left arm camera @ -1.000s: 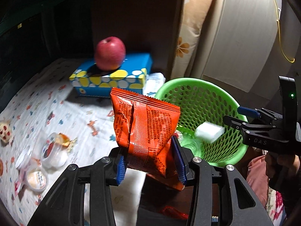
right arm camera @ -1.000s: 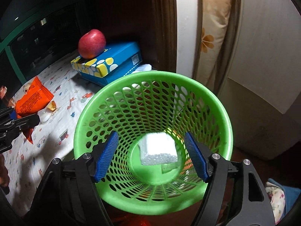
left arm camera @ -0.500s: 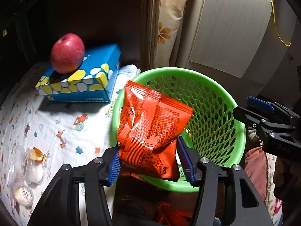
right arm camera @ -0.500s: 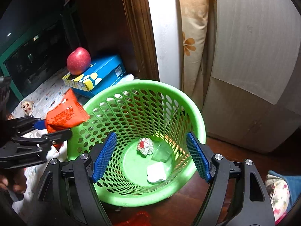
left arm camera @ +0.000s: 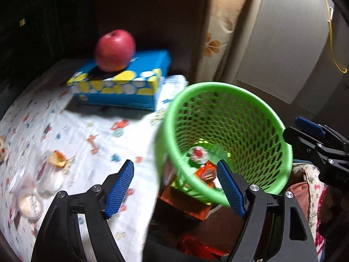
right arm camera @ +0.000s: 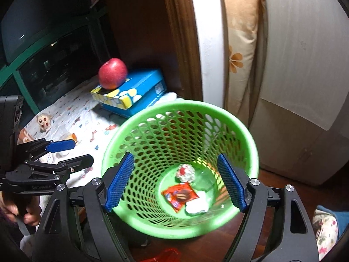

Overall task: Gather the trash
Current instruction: 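Return both tools to the table and approach the clear cups, then grasp the clear cup with the left tool while the right tool grasps the strawberry yogurt cup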

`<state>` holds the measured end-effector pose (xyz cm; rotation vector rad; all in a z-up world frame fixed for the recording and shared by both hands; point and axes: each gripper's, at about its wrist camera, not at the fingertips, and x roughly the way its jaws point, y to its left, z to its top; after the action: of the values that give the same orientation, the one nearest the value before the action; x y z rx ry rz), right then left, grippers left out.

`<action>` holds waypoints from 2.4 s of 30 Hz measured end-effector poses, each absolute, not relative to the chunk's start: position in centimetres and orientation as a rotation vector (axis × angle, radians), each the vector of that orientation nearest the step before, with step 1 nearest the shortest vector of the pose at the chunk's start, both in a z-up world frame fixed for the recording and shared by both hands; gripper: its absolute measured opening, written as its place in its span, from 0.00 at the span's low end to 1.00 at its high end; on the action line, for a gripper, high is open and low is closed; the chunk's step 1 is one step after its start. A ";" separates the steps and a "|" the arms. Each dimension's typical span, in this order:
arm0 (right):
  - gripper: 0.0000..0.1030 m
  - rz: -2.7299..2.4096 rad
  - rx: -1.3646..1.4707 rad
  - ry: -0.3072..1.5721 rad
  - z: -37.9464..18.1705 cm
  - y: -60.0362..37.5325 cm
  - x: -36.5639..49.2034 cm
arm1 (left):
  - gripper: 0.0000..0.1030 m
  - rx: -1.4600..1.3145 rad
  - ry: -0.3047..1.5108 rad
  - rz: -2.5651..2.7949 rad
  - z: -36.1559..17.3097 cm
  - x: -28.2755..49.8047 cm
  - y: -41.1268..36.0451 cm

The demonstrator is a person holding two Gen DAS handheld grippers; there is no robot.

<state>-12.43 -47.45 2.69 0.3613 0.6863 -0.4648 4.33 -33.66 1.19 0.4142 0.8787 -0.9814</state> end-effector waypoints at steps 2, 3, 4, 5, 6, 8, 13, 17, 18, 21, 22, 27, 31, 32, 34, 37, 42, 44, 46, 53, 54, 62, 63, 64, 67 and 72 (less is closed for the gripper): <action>0.77 -0.434 0.349 0.692 2.7 -46.5 -11.4 | 0.73 0.404 0.873 -0.929 1.1 5.3 -31.8; 0.77 -0.417 0.342 0.696 2.7 -45.9 -10.8 | 0.73 0.397 0.872 -0.898 1.1 5.9 -30.8; 0.77 -0.400 0.336 0.699 2.7 -45.4 -10.2 | 0.73 0.388 0.871 -0.872 1.1 6.4 -29.8; 0.77 -0.386 0.331 0.701 2.8 -44.9 -9.8 | 0.73 0.376 0.870 -0.840 1.0 7.0 -28.6; 0.78 -0.369 0.327 0.702 2.8 -44.3 -9.2 | 0.73 0.367 0.870 -0.810 1.0 7.6 -27.6; 0.78 -0.338 0.315 0.707 3.0 -43.2 -8.1 | 0.73 0.350 0.867 -0.752 1.0 8.9 -25.5; 0.78 -0.272 0.283 0.720 3.3 -40.7 -5.6 | 0.73 0.309 0.866 -0.616 0.8 12.4 -20.6; 0.78 -0.225 0.262 0.734 3.3 -38.9 -3.6 | 0.71 0.292 0.870 -0.525 0.3 14.6 -17.2; 0.78 -0.211 0.256 0.738 3.2 -38.4 -3.0 | 0.70 0.287 0.873 -0.505 0.0 15.2 -16.3; 0.78 -0.181 0.243 0.752 2.9 -37.2 -1.3 | 0.64 0.276 0.893 -0.455 -1.0 17.0 -14.3; 0.78 -0.169 0.240 0.756 2.8 -36.8 -0.7 | 0.62 0.269 0.902 -0.444 -1.4 17.6 -13.7; 0.78 -0.129 0.221 0.783 2.0 -35.0 2.1 | 0.55 0.267 0.939 -0.436 -3.1 19.6 -12.7; 0.78 -0.104 0.207 0.808 1.2 -34.0 4.1 | 0.51 0.276 0.950 -0.445 -4.0 20.2 -13.1; 0.78 -0.099 0.205 0.813 1.0 -33.8 4.6 | 0.50 0.274 0.955 -0.449 -4.2 20.3 -13.1; 0.78 -0.090 0.200 0.821 0.7 -33.5 5.4 | 0.47 0.280 0.961 -0.450 -4.6 20.7 -13.2; 0.78 -0.076 0.197 0.833 0.3 -33.3 6.6 | 0.39 0.281 0.970 -0.451 -5.1 21.1 -13.1; 0.78 -0.047 0.176 0.857 -0.5 -32.4 8.8 | 0.26 0.277 0.970 -0.454 -5.3 21.5 -12.9; 0.78 -0.033 0.172 0.862 -0.8 -32.0 9.7 | 0.25 0.276 0.966 -0.449 -5.2 21.4 -12.8; 0.78 -0.018 0.166 0.865 -1.0 -31.5 10.6 | 0.25 0.265 0.967 -0.449 -5.1 21.3 -12.6; 0.83 0.049 0.150 0.880 -1.6 -29.7 13.9 | 0.25 0.216 0.975 -0.467 -4.3 20.2 -11.2; 0.84 0.058 0.148 0.887 -1.7 -29.4 14.5 | 0.25 0.209 0.977 -0.468 -4.2 20.0 -10.9; 0.88 0.107 0.094 0.938 -3.3 -27.2 18.7 | 0.25 0.180 0.975 -0.463 -3.5 19.1 -8.8; 0.88 0.110 0.084 0.945 -3.5 -26.9 19.2 | 0.25 0.180 0.973 -0.459 -3.4 19.1 -8.6; 0.88 0.113 0.072 0.949 -3.7 -26.6 19.5 | 0.25 0.176 0.973 -0.456 -3.3 19.1 -8.3; 0.91 0.113 0.019 0.972 -4.5 -25.7 20.7 | 0.25 0.161 0.975 -0.450 -3.3 19.2 -7.7; 0.92 0.110 -0.036 1.012 -6.0 -24.9 22.2 | 0.25 0.154 0.972 -0.450 -3.2 19.2 -7.2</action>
<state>22.15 -24.92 -5.95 -0.0360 1.0124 0.1096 19.16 -7.20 -3.18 0.1543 0.9716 -0.4501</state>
